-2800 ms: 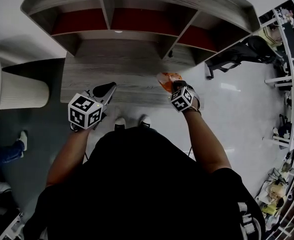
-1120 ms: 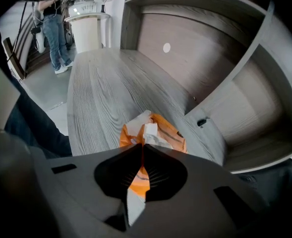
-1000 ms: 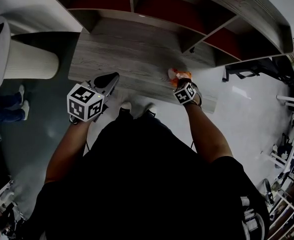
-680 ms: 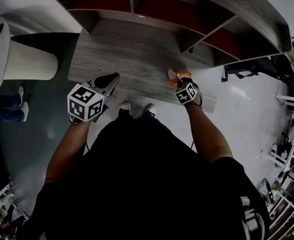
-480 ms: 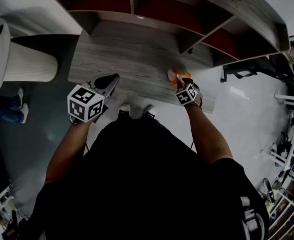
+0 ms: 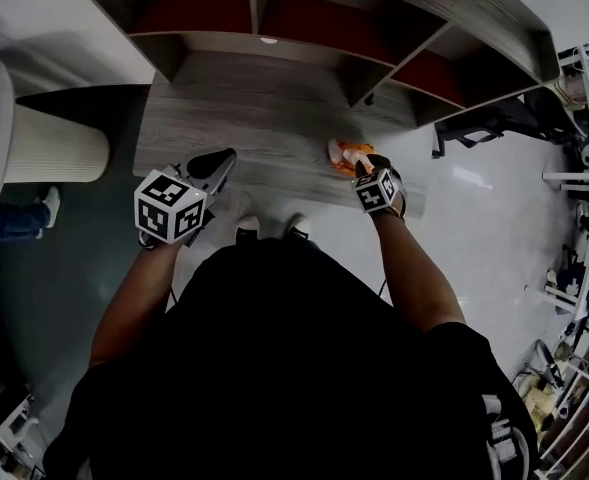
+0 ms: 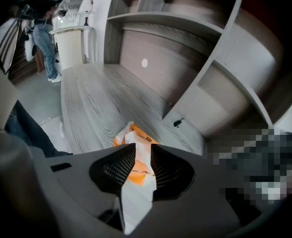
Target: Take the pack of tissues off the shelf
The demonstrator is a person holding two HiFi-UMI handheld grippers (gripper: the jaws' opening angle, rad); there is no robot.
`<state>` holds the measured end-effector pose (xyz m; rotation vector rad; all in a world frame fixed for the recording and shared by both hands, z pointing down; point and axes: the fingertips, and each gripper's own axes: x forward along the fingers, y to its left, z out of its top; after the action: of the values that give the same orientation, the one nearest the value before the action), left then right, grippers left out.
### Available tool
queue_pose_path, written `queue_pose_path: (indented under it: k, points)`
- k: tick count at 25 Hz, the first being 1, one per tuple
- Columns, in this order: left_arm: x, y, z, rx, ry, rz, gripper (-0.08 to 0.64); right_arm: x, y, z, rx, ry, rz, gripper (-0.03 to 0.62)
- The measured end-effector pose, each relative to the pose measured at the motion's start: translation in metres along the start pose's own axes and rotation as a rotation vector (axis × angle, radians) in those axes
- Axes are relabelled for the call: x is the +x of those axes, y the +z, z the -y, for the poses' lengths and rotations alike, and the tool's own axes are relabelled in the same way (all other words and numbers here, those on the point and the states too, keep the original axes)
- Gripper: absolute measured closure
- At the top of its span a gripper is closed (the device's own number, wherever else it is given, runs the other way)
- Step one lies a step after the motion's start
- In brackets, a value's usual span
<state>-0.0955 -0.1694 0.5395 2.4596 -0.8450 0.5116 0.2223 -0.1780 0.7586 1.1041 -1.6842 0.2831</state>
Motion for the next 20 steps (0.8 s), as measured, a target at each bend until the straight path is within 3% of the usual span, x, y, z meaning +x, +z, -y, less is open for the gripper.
queue_pose_path:
  k: [10,20]
  points:
    - [0.007,0.016,0.017,0.059,-0.087,0.007,0.543,-0.074,0.027,0.016,0.114,-0.087,0.149,0.558]
    - [0.009,0.021,0.027,0.097,-0.165,-0.005,0.543,-0.156,0.052,0.008,0.184,-0.152,0.298,0.571]
